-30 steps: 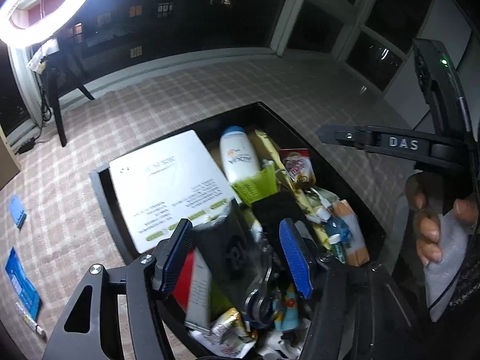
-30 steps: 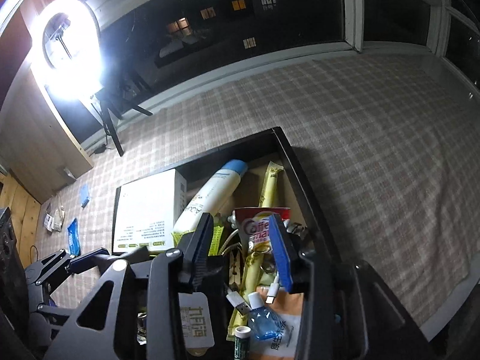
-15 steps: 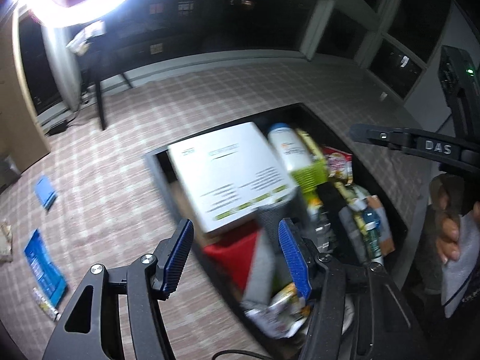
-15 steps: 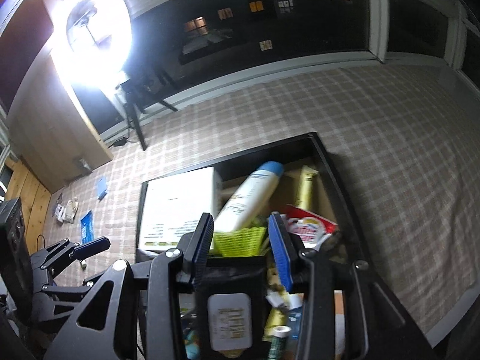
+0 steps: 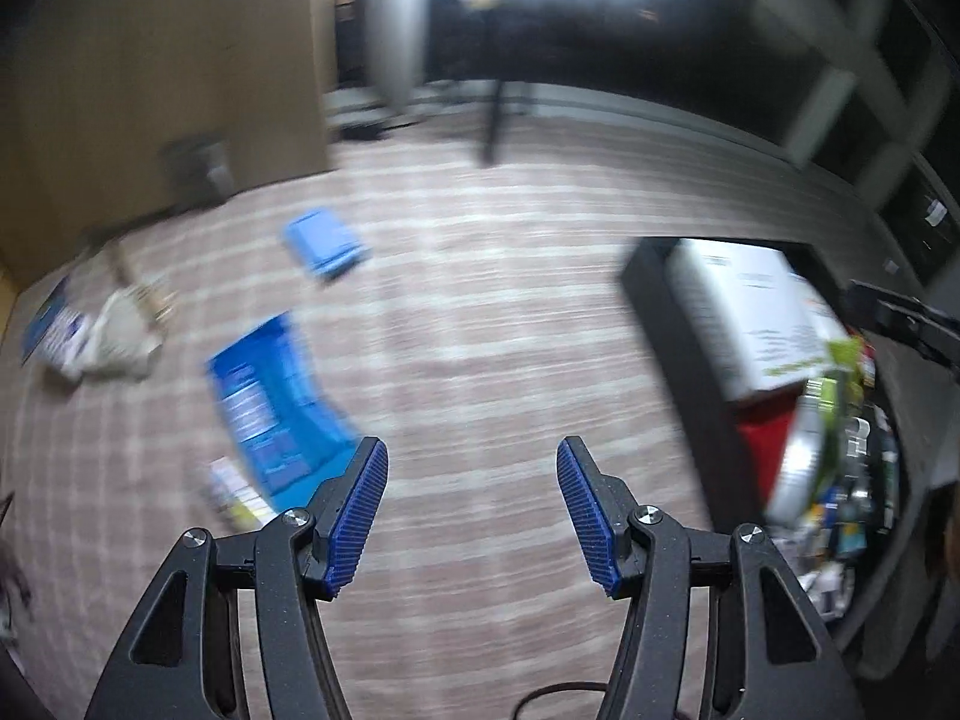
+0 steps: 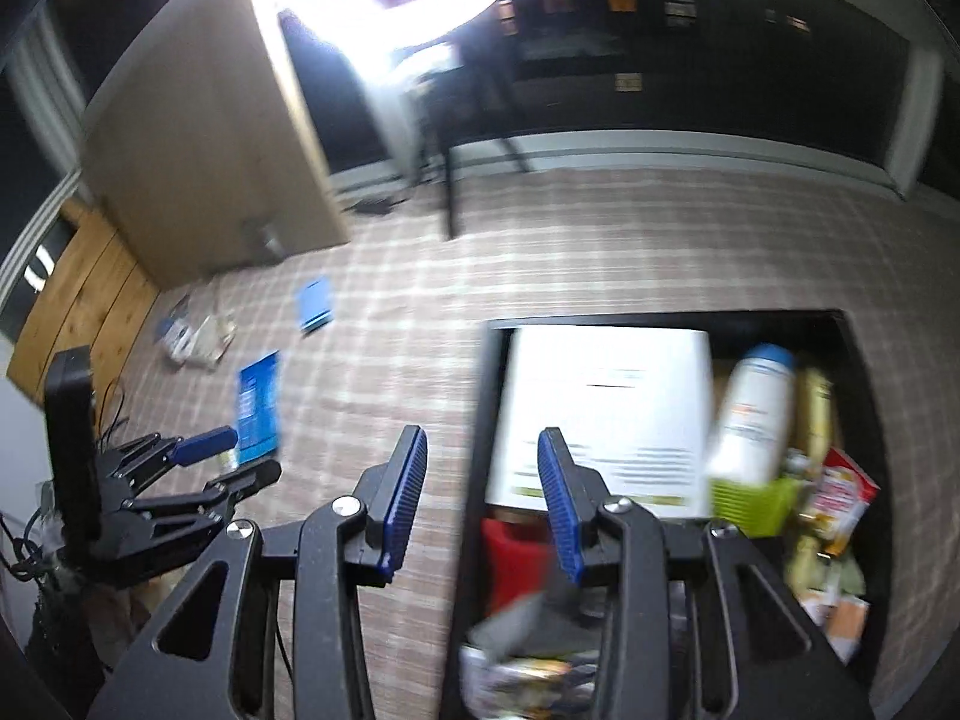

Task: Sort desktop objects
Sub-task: 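Move both grippers back over the remaining floor items, then grasp the patterned white tube with the left gripper while the right gripper grasps the blue snack packet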

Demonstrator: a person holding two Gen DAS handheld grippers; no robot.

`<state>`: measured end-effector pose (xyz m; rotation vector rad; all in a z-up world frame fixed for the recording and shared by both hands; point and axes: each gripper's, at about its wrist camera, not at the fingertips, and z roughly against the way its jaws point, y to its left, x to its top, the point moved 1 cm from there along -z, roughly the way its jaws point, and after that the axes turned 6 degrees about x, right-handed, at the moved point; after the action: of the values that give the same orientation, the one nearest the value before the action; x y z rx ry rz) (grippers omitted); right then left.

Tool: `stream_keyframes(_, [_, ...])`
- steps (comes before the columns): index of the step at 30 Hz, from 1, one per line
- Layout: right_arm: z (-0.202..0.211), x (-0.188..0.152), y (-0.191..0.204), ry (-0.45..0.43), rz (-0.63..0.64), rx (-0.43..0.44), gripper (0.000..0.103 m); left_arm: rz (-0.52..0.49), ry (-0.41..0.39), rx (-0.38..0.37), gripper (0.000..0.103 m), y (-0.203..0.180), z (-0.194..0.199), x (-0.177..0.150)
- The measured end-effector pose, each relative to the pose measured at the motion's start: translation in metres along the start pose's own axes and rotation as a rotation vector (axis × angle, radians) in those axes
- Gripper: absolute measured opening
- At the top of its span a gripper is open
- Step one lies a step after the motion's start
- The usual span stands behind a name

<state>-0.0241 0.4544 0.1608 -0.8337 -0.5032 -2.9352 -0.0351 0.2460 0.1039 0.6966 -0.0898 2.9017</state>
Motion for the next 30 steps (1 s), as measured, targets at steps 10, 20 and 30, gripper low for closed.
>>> stream_keyframes(10, [-0.075, 0.011, 0.088, 0.119, 0.107, 0.068, 0.041, 0.151, 0.097, 0.124, 0.056, 0.081, -0.039, -0.014])
stream_keyframes(20, [-0.133, 0.02, 0.128, 0.197, 0.116, 0.11, 0.041, 0.118, 0.138, 0.181, 0.05, 0.085, -0.071, -0.013])
stream_keyframes(30, [-0.194, 0.018, 0.158, 0.279, 0.106, 0.101, 0.052, 0.128, 0.122, 0.203, 0.031, 0.116, -0.079, -0.02])
